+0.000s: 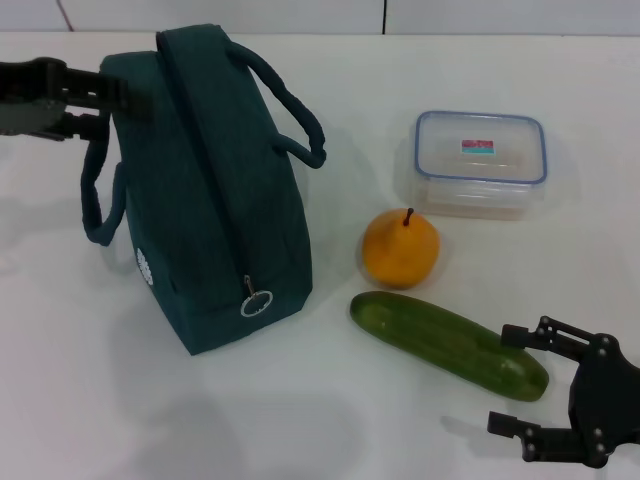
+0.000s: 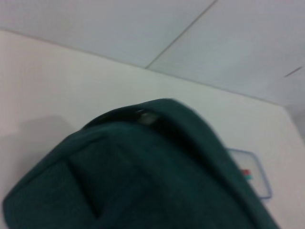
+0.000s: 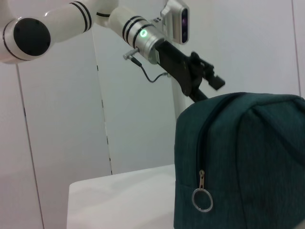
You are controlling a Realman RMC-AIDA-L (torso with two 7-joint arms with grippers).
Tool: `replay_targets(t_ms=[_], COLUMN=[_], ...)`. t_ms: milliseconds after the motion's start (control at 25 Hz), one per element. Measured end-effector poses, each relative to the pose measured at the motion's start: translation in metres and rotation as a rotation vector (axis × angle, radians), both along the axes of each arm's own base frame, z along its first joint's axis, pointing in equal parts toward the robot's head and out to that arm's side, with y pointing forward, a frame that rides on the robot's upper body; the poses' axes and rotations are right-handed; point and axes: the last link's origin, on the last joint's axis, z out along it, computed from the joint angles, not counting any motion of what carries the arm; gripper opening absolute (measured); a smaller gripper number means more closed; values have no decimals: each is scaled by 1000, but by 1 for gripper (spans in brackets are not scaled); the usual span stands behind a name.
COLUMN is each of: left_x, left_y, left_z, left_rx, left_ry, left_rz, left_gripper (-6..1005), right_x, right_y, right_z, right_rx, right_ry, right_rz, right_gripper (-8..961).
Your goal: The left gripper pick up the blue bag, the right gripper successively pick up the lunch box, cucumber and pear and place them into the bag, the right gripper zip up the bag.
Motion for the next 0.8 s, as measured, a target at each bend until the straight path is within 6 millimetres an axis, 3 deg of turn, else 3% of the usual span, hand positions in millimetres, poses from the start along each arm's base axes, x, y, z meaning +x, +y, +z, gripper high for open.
replay_targets(t_ms=[560, 800], left_x=[3, 1], left_y=[12, 16], left_z=[-21, -21], left_rx=[-48, -35], left_ry=[43, 49], left_rz=[15, 24], left_gripper=[783, 775], right_x=[0, 0], right_y=[0, 1], right_z=[-1, -1], right_rx=[0, 1], right_ry=[0, -2], right_rz=[0, -2], right_gripper=[848, 845])
